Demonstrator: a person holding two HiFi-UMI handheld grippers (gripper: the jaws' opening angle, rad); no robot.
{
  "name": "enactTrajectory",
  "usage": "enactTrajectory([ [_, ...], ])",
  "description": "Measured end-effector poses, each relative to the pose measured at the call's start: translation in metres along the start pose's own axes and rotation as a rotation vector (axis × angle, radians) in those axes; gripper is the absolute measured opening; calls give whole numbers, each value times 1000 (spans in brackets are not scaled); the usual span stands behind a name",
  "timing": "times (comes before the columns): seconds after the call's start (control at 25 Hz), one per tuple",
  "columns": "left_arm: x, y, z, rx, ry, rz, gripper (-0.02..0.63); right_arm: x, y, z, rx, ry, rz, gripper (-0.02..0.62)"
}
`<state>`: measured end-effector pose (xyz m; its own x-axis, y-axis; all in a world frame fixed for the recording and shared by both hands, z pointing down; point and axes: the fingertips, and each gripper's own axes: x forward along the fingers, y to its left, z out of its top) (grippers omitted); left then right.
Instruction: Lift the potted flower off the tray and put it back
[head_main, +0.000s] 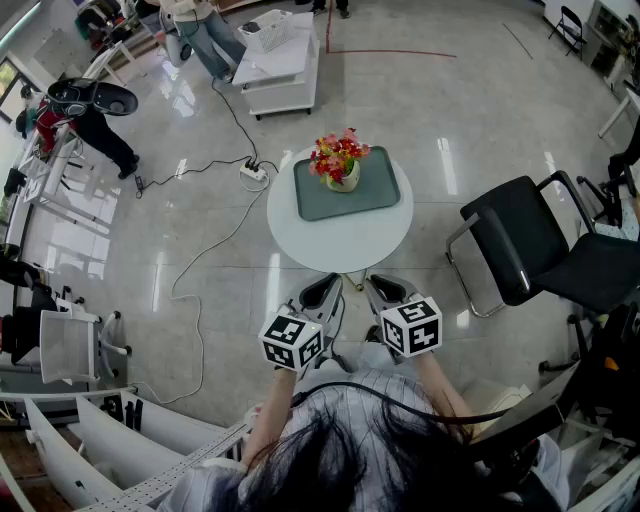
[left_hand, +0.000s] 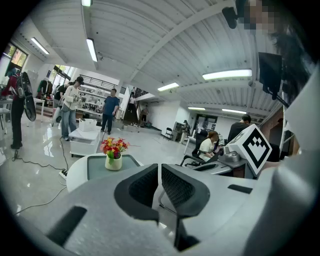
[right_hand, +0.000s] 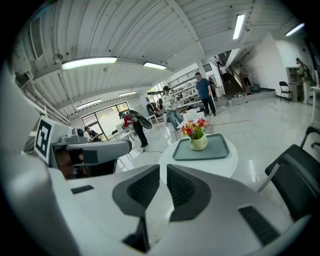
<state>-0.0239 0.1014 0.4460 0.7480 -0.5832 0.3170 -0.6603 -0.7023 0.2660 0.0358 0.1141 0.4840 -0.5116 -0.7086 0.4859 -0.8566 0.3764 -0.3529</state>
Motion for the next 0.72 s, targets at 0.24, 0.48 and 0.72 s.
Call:
enactTrajectory([
  [0.24,-17,13,-7,-5,21,-9,20,5,21,3,33,-11,-16,63],
  [0.48,-38,14,-9,-13,21,-31,20,2,37,-5,46,-6,-47,63],
  [0.72,-63,17,-19,-20,29,-51,20,4,61,-17,65,-16,-55,63],
])
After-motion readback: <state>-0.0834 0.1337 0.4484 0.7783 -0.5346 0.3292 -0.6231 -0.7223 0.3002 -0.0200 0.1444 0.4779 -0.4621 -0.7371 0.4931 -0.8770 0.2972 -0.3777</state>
